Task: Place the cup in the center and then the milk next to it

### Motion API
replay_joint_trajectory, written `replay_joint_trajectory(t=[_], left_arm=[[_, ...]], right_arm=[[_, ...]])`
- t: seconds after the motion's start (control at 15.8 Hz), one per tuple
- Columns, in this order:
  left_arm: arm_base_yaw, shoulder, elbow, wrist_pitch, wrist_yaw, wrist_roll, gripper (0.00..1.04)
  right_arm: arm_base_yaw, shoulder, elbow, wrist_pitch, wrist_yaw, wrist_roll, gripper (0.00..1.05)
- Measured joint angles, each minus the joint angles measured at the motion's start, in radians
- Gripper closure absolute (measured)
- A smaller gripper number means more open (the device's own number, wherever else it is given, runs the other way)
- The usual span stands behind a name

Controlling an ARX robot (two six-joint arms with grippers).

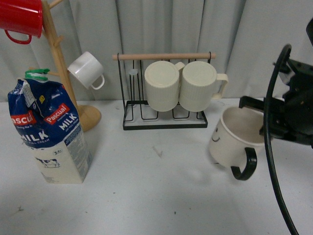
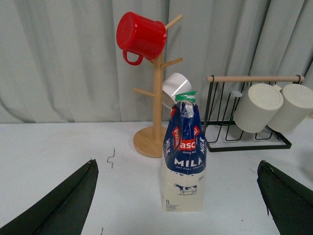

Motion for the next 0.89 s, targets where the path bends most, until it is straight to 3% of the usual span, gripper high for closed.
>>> replay_joint_trajectory(t=[0.06,0.13,0.44,0.89], left_arm=[[0.000,0.000,0.000,0.000,0.000,0.000,0.07],[0.000,0.000,0.000,0.000,0.000,0.000,0.07],[0.000,0.000,0.000,0.000,0.000,0.000,0.07],[0.000,0.000,0.000,0.000,0.000,0.000,0.07]], right_arm=[[0.124,-0.027,0.067,-0.058,-0.007,-0.081,1.02],[0.194,0.061,0.166,-0.114,0.048,-0.139,1.02],[0.232,0.216,0.342,-0.193,0.085,-0.167,1.02],[0.248,0.247,0.295,-0.181,0.119,-0.094,1.02]])
